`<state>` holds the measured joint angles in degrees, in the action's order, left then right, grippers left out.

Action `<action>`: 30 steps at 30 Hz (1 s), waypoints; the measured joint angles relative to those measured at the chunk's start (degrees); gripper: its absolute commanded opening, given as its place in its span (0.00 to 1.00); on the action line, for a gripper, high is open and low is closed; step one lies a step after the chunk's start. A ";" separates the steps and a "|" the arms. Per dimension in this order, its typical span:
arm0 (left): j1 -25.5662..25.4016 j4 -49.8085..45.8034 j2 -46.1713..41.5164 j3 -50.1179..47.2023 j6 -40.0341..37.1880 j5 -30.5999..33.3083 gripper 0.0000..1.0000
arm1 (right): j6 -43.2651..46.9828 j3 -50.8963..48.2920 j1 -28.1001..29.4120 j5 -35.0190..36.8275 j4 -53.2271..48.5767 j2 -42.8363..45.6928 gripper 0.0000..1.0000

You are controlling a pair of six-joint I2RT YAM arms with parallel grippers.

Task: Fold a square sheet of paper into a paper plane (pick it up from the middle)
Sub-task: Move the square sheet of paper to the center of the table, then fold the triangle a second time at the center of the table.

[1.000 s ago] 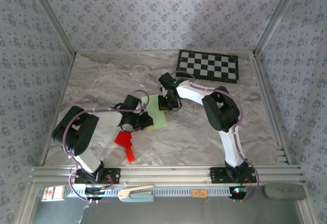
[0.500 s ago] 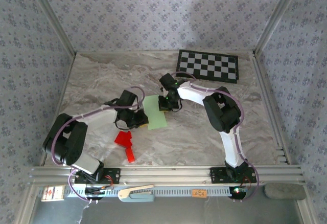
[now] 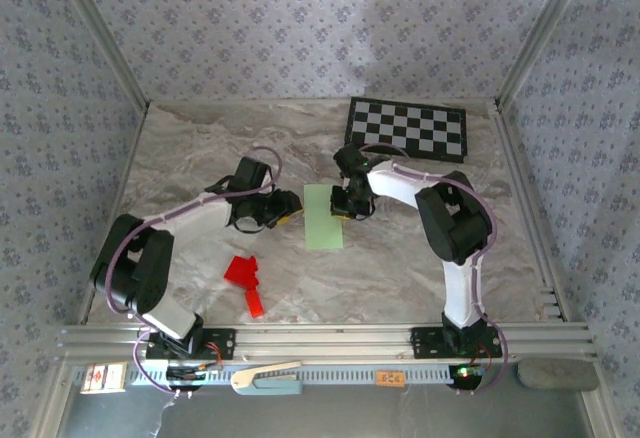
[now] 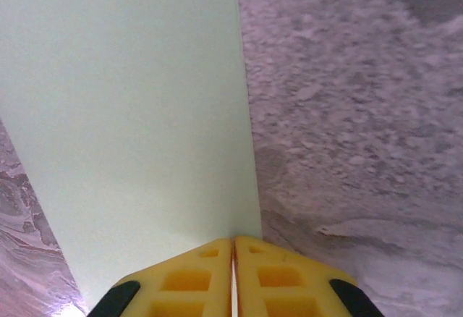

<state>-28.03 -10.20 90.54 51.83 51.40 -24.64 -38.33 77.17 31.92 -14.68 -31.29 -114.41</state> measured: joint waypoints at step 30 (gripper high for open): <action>-3.17 3.37 20.15 11.98 8.11 -0.37 0.26 | -4.74 -20.52 -6.93 -8.31 11.63 16.48 0.43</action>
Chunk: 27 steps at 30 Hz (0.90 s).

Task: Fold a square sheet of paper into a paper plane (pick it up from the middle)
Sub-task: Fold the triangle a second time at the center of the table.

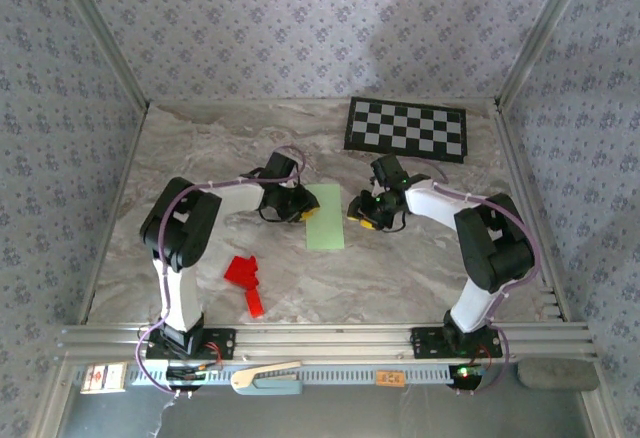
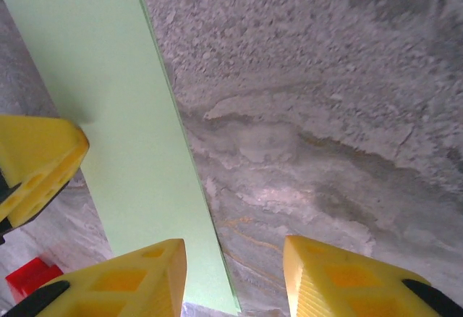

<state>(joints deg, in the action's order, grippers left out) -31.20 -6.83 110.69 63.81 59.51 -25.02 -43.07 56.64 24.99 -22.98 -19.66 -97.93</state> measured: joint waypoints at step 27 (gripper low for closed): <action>-0.04 0.46 -0.09 -0.66 3.63 1.03 0.22 | 0.46 -2.86 5.64 -7.89 -0.42 -0.31 0.46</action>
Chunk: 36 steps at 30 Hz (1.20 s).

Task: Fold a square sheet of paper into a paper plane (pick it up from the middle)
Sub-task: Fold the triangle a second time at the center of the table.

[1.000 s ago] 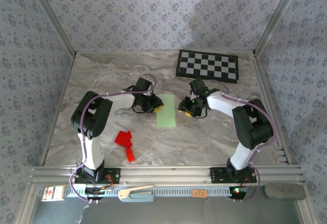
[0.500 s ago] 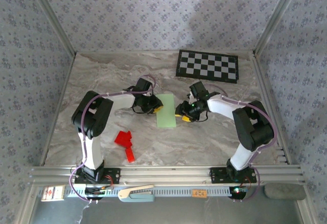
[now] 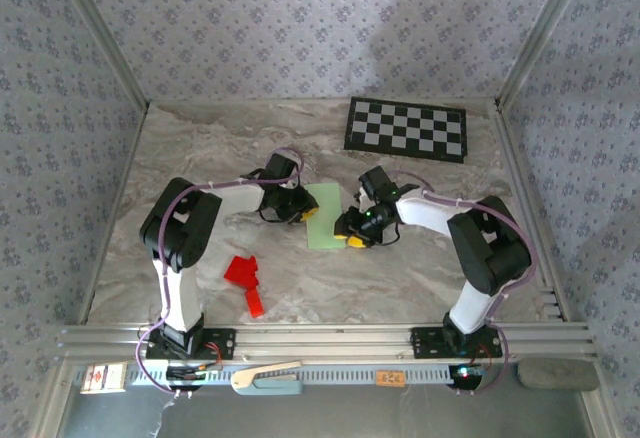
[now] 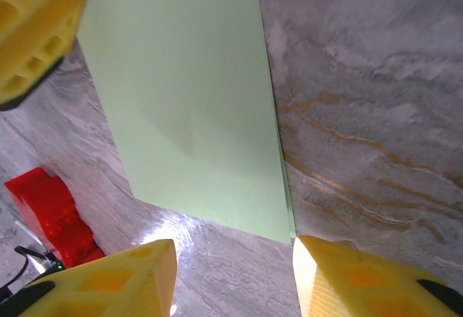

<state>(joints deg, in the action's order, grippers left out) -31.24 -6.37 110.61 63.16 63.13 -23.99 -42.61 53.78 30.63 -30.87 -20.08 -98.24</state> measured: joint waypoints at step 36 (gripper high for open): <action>0.00 0.57 -0.13 -0.44 0.57 -0.17 0.22 | -1.73 -0.07 -1.53 -2.21 5.62 -1.60 0.21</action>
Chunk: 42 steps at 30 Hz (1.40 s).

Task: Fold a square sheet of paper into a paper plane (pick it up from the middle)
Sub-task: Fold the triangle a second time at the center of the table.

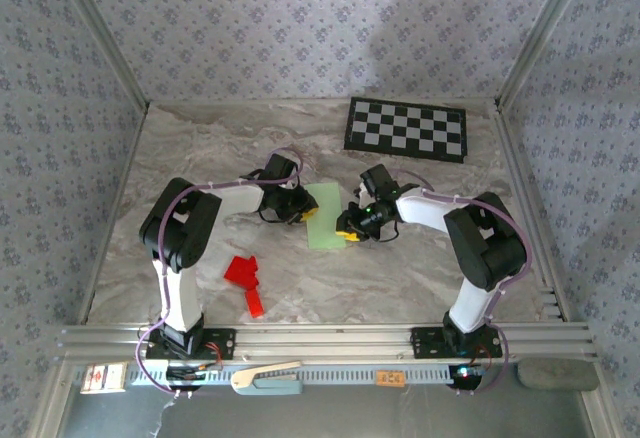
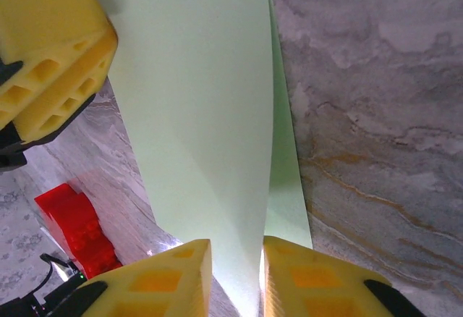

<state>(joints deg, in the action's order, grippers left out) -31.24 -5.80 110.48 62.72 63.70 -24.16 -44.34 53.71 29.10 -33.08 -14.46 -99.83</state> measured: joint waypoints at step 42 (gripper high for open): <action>0.00 -1.57 0.98 1.97 -8.83 -1.46 0.21 | 0.83 1.60 -0.70 -4.33 -1.38 0.07 0.00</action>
<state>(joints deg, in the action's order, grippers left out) -31.24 -7.38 111.46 64.69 54.87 -25.63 -43.51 55.31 28.40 -37.41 -15.84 -99.77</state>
